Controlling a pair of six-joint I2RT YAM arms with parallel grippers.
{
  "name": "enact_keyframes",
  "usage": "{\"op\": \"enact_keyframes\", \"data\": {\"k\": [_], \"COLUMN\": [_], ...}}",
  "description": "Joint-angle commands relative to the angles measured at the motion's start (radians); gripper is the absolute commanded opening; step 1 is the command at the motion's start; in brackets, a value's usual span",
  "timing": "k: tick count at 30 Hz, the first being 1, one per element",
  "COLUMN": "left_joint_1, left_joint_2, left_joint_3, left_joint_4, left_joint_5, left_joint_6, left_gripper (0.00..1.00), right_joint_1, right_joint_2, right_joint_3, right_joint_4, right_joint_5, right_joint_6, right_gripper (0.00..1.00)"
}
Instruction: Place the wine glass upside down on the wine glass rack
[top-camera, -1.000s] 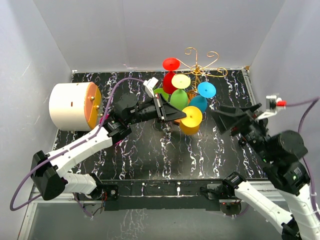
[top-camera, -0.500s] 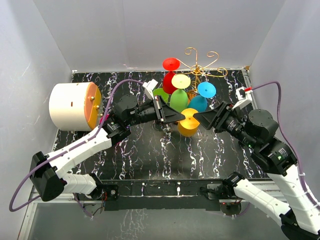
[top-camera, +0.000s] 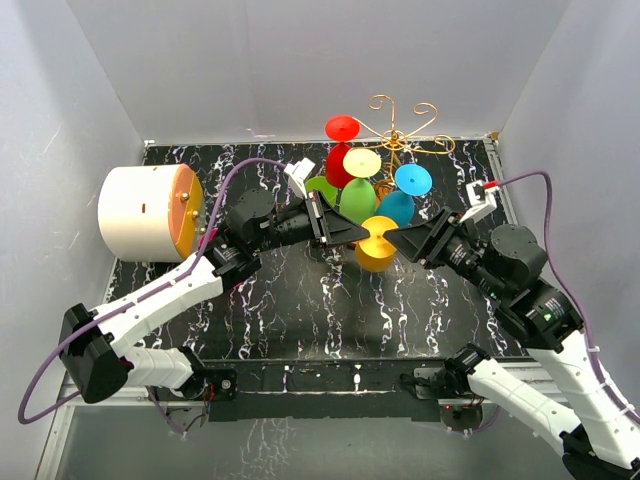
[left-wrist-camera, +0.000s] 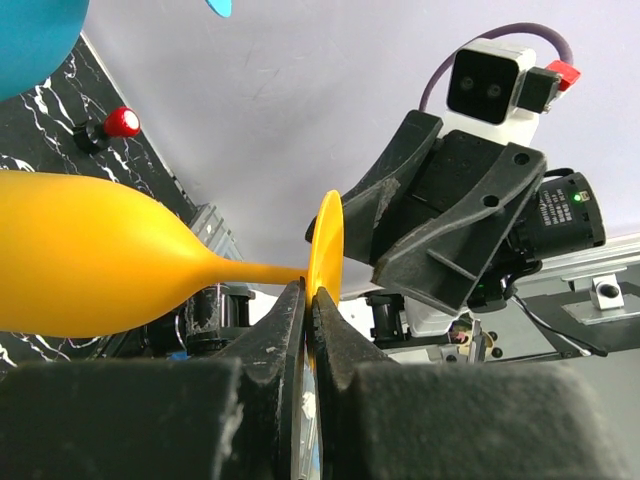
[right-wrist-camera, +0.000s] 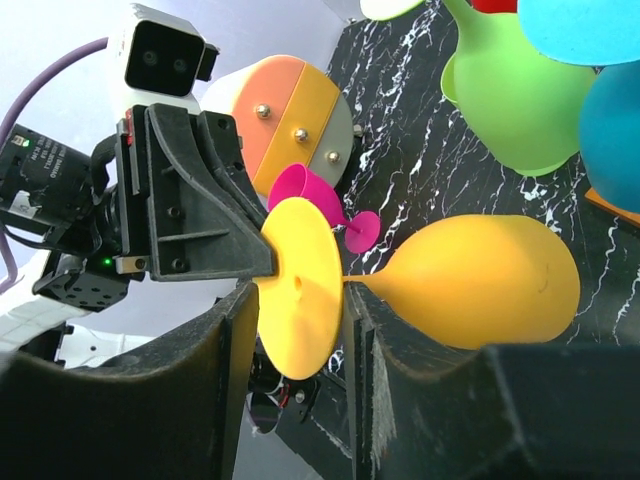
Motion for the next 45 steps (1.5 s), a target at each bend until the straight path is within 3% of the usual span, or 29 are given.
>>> {"op": "enact_keyframes", "data": {"k": [1, 4, 7, 9, 11, 18, 21, 32, 45], "left_joint_1": [0.003, 0.002, 0.002, 0.003, 0.003, 0.004, 0.004, 0.004, 0.004], "left_joint_2": [-0.038, -0.028, -0.026, -0.027, -0.03, -0.06, -0.075, -0.149, -0.205], "left_joint_3": [-0.011, -0.011, -0.01, -0.012, -0.012, -0.007, -0.001, 0.012, 0.015], "left_joint_4": [0.034, 0.055, 0.058, 0.048, 0.033, -0.055, -0.098, -0.264, -0.36], "left_joint_5": [0.004, 0.022, 0.024, 0.017, 0.004, -0.066, -0.105, -0.271, -0.386], "left_joint_6": [0.001, -0.017, -0.02, -0.012, -0.002, 0.066, 0.101, 0.233, 0.303], "left_gripper": [0.0, 0.0, 0.0, 0.0, 0.08, 0.51, 0.59, 0.63, 0.65], "right_joint_1": [0.004, 0.004, 0.004, 0.004, 0.004, 0.004, 0.004, 0.004, 0.005], "right_joint_2": [-0.017, -0.06, -0.101, -0.119, -0.129, -0.127, -0.124, -0.147, -0.113], "right_joint_3": [-0.064, -0.134, -0.167, -0.175, -0.175, -0.133, -0.11, -0.061, -0.047], "right_joint_4": [0.16, 0.257, 0.309, 0.319, 0.308, 0.204, 0.11, -0.108, -0.122], "right_joint_5": [-0.068, -0.074, -0.035, 0.003, 0.019, 0.03, 0.044, 0.236, 0.351], "right_joint_6": [0.013, 0.055, 0.096, 0.107, 0.108, 0.11, 0.118, 0.117, 0.107], "right_gripper": [0.34, 0.23, 0.04, 0.0, 0.0, 0.0, 0.0, 0.0, 0.0]}}
